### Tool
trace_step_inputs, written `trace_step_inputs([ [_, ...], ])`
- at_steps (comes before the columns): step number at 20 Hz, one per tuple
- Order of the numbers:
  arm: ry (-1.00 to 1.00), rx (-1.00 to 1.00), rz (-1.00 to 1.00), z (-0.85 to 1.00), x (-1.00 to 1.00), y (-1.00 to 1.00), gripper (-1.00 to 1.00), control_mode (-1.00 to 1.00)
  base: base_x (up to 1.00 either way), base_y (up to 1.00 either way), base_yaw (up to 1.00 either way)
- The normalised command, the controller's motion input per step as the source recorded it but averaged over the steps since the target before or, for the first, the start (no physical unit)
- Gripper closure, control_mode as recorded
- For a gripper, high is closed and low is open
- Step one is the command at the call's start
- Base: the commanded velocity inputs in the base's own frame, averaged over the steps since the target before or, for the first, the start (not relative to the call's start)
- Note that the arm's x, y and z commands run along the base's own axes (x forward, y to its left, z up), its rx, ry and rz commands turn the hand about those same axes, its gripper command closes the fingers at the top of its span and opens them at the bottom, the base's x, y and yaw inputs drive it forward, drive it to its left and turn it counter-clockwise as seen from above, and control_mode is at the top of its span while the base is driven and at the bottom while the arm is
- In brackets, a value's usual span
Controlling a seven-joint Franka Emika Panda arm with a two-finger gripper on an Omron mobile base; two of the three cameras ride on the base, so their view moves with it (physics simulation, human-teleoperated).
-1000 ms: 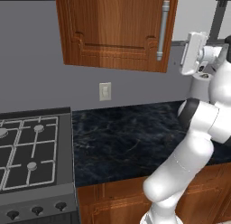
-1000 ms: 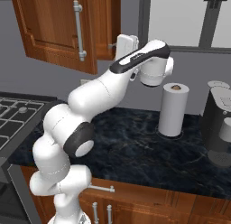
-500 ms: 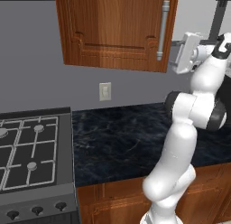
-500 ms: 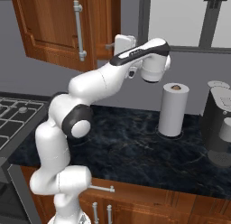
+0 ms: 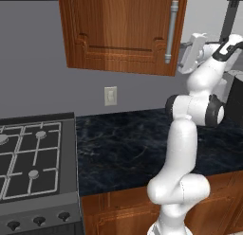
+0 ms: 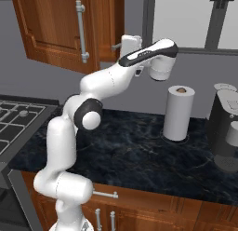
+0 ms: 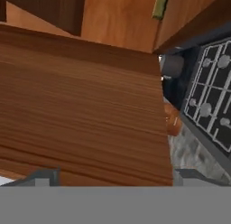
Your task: Open the cabinet. Pick the sponge and place it next to the sink. Then close the cabinet.
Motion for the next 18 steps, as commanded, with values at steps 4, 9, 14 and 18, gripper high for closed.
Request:
trace_step_inputs([
  [4, -0.20, 0.01, 0.17, 0.00, 0.00, 0.08, -1.00, -1.00, 0.00, 0.00, 0.00],
  [9, -0.14, 0.00, 0.14, 0.00, -0.02, 0.14, -1.00, -1.00, 0.00, 0.00, 0.00],
  [14, -0.01, 0.00, -0.03, 0.00, -0.04, 0.12, -1.00, -1.00, 0.00, 0.00, 0.00],
  [18, 0.02, 0.00, -0.21, 0.00, -0.03, 0.00, -1.00, -1.00, 0.00, 0.00, 0.00],
])
